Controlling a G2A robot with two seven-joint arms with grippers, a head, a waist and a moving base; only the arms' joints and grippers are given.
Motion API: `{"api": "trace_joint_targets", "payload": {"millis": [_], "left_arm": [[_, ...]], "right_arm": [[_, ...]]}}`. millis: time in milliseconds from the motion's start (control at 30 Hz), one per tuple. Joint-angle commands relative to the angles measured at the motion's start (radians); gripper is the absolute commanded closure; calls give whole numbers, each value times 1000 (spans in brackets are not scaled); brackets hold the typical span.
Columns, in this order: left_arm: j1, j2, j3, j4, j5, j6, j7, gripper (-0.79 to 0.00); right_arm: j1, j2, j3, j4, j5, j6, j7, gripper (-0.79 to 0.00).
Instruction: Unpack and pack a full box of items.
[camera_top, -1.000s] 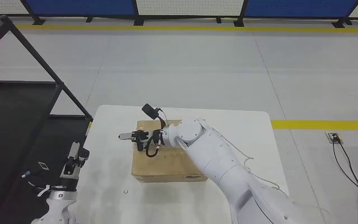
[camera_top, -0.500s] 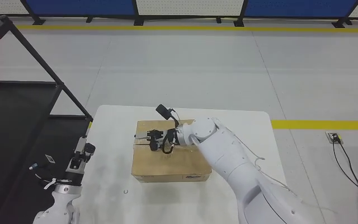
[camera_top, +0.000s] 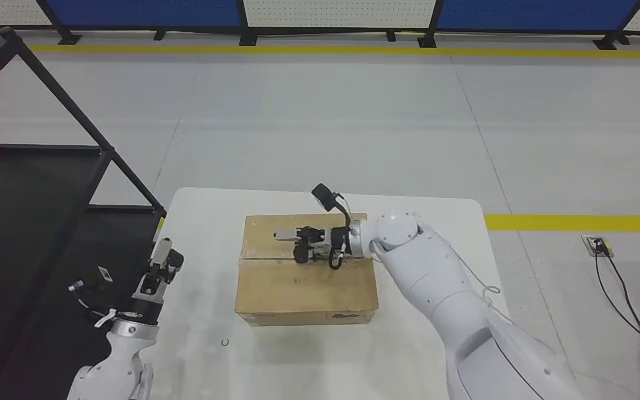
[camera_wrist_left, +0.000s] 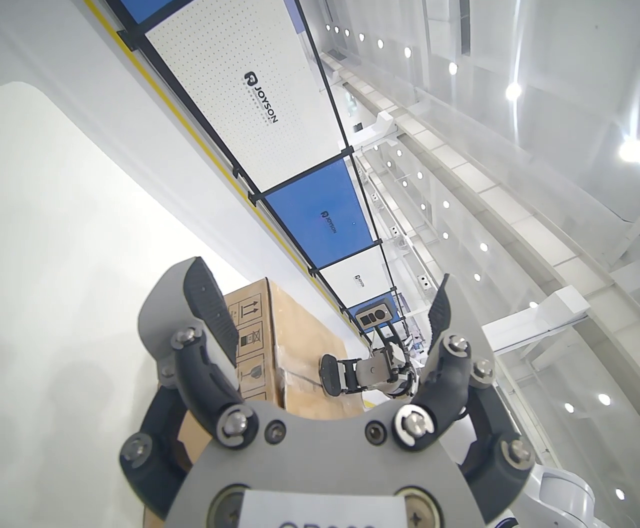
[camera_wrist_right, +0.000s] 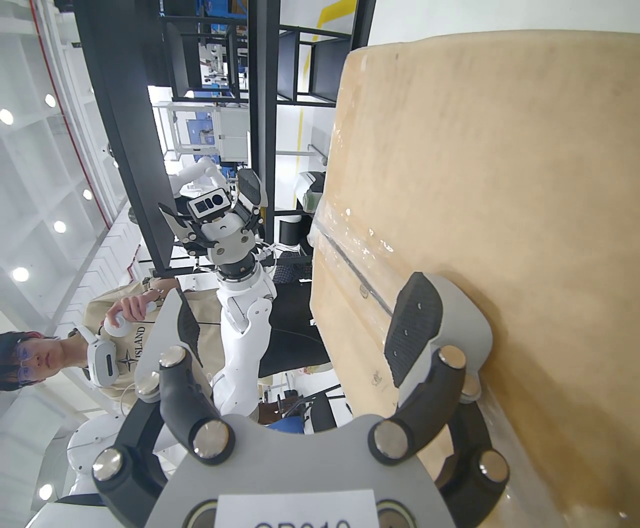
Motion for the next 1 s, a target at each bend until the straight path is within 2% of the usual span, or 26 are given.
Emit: {"api": "trace_joint_targets", "payload": {"millis": [0,500,633,833,967], "left_arm": [[-3,0,7,-2,4,4,0,-785],[-13,1,42,-12,29,17,2,-785],[-13,2,48,-11,34,16,3,-785],[-15,2,55,-7,38,17,6,-785],[-16,3,57,-6,37,19,7,-785]], "right_arm": [[-7,12,5,-5,-7,3,4,-785],[-69,115,80,-79,-12,-68,-4,-785],[-100,148,110,-133,0,-84,30,-785],[-163,205,155,-273,-23,-71,42,-785],[-236,254,205,-433,-44,-50,59,-785]]}}
